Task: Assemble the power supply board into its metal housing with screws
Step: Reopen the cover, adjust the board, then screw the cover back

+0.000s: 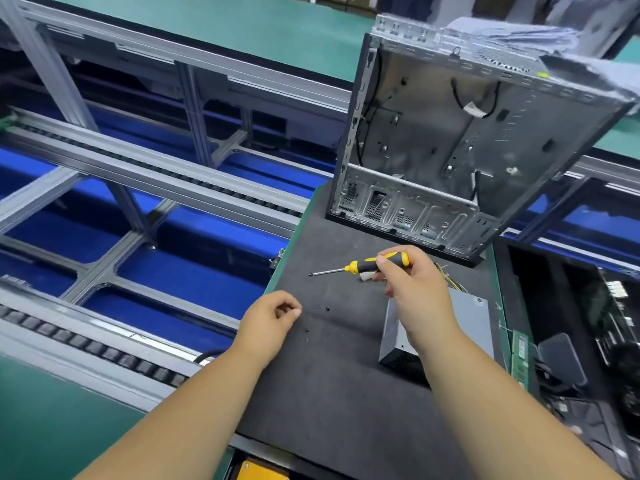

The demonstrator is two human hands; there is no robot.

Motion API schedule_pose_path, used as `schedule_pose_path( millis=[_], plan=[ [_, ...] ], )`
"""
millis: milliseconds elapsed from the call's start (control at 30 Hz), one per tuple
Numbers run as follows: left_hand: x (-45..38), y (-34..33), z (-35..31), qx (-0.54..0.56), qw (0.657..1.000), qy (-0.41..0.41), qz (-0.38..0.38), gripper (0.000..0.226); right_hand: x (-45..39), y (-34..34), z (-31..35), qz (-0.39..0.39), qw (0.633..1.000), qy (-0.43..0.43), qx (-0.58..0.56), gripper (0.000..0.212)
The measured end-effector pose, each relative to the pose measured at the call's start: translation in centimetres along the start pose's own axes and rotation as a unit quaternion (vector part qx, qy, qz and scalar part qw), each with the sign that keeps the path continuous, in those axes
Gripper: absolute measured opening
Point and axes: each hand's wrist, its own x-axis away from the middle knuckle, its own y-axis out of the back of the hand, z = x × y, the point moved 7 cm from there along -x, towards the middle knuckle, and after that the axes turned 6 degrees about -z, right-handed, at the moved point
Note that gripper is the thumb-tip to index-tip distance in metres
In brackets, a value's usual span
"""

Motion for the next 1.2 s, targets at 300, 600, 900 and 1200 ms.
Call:
schedule_pose_path(
  millis=[300,600,900,1200],
  plan=[
    [0.4,-1.4,-2.9,0.525,0.819,0.219,0.078,0.014,2.6,0.1,2.3,-0.025,0.999,0.037,0.004,0.010],
    [2.0,-2.8,-4.3,0.571,0.775,0.239,0.128,0.012,5.2,1.3,3.7,-0.028,0.994,0.090,0.053,0.009],
    [2.9,-4.4,-5.4,0.459,0.855,0.194,0.145,0.011,6.2,3.9,3.0,-0.017,0.992,0.104,0.071,0.006],
    [2.9,-4.4,-10.0,0.293,0.952,-0.035,0.086,0.023,4.7,9.4,1.9,-0.066,0.995,0.035,0.067,0.005]
  ],
)
